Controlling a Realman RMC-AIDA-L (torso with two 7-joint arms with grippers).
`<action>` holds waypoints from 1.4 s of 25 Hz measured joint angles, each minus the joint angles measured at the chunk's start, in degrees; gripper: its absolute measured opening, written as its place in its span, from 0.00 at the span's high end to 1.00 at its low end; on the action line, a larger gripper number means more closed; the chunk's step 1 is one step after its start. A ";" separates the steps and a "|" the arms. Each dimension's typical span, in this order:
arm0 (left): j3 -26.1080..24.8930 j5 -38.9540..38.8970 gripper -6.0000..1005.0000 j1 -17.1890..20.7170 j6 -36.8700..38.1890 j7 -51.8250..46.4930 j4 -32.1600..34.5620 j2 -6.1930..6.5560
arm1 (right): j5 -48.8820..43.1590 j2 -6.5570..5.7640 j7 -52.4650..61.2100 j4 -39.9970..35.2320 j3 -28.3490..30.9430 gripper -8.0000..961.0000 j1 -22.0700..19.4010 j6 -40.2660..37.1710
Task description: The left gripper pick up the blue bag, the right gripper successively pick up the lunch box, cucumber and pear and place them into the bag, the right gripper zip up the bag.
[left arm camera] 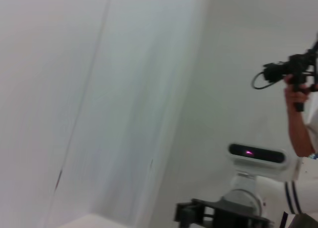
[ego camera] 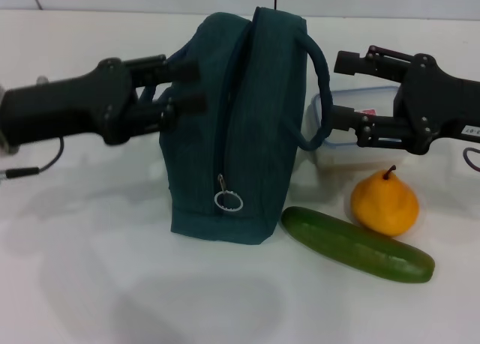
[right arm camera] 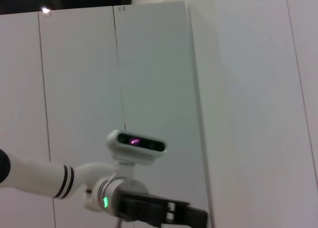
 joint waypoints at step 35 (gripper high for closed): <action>-1.12 31.47 0.41 -14.36 -10.09 -56.74 18.58 3.98 | -0.08 -0.06 -1.30 1.49 0.14 0.18 -3.00 1.27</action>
